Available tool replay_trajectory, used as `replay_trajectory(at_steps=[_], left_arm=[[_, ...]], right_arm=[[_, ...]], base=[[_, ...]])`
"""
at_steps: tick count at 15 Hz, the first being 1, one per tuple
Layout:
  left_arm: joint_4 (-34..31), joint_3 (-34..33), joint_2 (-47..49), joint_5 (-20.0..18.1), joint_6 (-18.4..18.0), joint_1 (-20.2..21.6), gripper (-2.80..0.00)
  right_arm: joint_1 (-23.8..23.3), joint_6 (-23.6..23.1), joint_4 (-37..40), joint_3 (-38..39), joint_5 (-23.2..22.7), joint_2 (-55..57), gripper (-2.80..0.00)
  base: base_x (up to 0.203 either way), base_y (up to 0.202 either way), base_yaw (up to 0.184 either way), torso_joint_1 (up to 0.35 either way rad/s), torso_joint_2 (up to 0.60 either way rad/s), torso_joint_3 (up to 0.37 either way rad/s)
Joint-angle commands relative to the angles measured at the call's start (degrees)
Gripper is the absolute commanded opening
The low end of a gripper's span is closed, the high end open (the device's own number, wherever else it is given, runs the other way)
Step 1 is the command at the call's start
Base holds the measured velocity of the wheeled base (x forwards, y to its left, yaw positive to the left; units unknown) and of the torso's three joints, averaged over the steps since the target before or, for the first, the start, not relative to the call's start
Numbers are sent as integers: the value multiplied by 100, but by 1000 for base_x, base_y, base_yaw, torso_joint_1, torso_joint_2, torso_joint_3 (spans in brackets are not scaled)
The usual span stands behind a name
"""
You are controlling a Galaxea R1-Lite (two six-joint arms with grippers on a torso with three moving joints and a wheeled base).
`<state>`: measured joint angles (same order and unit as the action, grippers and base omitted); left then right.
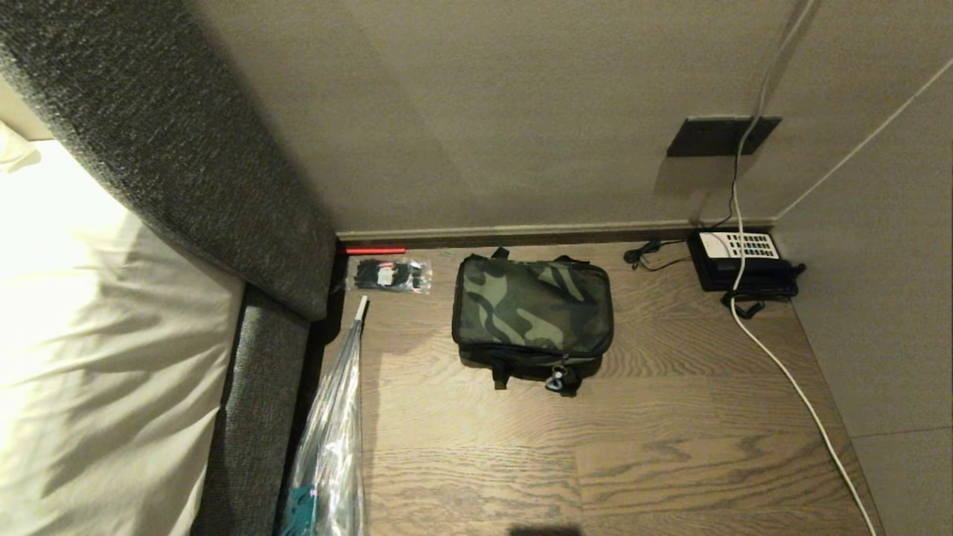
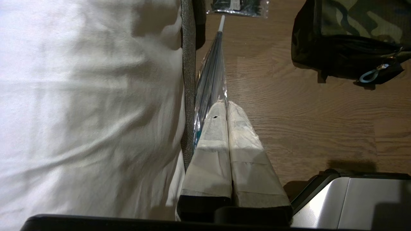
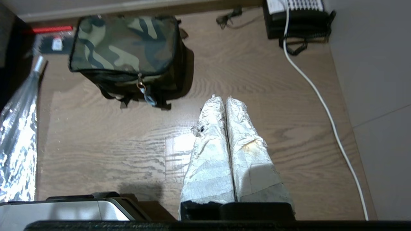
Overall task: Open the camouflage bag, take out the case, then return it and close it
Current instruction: Open the top of the storage box
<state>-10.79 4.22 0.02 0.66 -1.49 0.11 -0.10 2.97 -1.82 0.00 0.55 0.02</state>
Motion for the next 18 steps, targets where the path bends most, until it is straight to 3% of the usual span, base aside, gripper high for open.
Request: replay_trajectory(at_steps=[1, 12, 18], left_arm=[[-11, 0, -11, 4, -9, -2, -280], [7, -9, -11, 4, 13, 7, -280], [8, -9, -11, -13, 42, 3, -280]], right_arm=[[1, 1, -3, 79, -2, -117, -280], [1, 1, -3, 79, 0, -117, -280], [1, 1, -3, 79, -2, -117, -280]], base=[[0, 0, 0, 5, 5, -193], [0, -5, -1, 1, 3, -57], [0, -141, -3, 4, 3, 3]])
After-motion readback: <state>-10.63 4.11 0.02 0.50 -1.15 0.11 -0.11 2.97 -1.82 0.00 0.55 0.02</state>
